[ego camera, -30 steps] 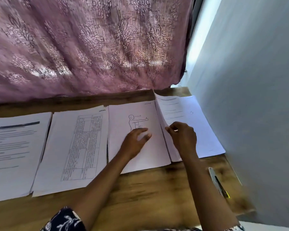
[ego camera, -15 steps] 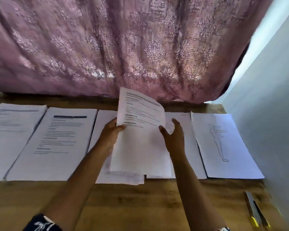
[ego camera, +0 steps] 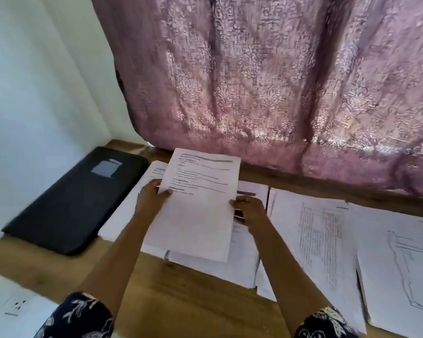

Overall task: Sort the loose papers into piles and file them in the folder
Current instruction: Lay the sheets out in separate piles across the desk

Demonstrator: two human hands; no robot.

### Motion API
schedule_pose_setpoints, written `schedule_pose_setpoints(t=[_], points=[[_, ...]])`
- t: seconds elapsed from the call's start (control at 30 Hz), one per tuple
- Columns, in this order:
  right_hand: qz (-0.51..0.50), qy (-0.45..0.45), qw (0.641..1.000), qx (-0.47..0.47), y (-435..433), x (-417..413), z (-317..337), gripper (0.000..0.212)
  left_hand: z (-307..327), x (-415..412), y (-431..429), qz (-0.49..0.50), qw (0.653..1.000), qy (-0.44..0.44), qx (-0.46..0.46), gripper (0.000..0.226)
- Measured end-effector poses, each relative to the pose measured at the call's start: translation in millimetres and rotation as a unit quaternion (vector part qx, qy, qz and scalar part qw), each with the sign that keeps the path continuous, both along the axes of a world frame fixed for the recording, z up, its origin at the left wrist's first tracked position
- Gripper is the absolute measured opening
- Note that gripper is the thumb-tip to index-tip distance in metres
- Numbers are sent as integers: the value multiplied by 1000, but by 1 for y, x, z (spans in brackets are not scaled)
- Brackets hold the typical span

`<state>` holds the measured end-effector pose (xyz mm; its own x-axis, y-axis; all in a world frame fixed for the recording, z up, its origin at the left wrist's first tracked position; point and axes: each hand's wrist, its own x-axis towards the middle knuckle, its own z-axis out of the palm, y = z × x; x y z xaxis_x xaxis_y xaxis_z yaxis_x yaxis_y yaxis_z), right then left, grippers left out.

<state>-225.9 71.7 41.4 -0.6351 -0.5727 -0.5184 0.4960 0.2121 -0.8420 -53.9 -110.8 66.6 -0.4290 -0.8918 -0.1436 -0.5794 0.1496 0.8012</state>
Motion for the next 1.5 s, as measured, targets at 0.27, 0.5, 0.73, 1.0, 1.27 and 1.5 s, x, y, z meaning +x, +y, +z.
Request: schedule_pose_setpoints(t=[0.27,0.5,0.73,1.0,1.27,1.5], points=[[-2,31,999,33,-97,44,-24,21,-33,35,-47,-20,979,-148,-141,67],[23,128,986,100,-124,66,-37,20,-75,43,-22,-98,950,-262,-136,67],[97,222,962,127,-108,69,-29,20,-86,56,-25,-128,940,-285,-133,65],[116,424,877,196,-15,58,-19,11,-77,14,30,-150,947,-177,-222,61],[-44,480,801,354,191,-37,-7,13,-61,-122,225,-323,911,11,-257,46],[-145,477,702,509,370,-120,-26,18,-71,-218,376,-465,852,22,-240,45]])
